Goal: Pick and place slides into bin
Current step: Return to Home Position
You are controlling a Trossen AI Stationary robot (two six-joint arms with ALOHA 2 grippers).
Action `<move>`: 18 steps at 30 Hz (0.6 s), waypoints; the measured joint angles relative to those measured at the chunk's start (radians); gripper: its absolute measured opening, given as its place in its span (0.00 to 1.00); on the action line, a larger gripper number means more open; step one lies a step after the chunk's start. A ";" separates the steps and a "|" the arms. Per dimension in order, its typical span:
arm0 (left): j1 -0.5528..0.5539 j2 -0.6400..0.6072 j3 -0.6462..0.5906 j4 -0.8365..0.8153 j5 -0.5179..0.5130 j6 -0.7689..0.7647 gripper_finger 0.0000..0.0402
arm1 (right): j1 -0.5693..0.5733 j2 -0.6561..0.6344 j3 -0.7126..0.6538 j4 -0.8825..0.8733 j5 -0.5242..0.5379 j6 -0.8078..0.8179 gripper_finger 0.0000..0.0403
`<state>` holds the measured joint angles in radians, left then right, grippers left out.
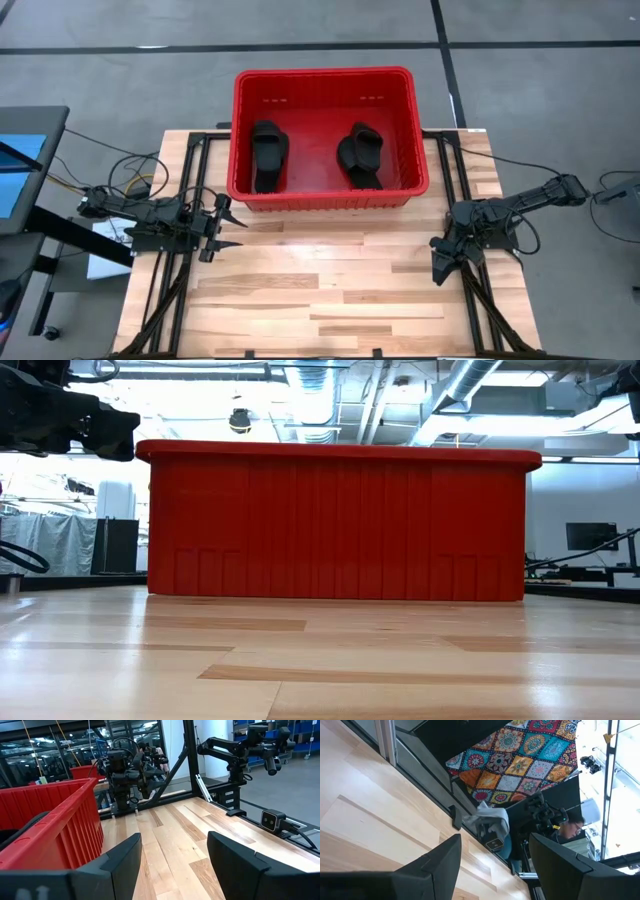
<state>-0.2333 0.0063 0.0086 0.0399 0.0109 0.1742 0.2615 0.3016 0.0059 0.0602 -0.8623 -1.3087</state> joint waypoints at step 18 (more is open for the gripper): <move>0.000 0.000 0.000 0.000 0.000 0.005 0.54 | 0.000 0.000 0.000 0.000 0.000 0.000 0.56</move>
<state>-0.2330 0.0063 0.0086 0.0398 0.0109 0.1790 0.2611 0.3016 0.0059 0.0604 -0.8623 -1.3083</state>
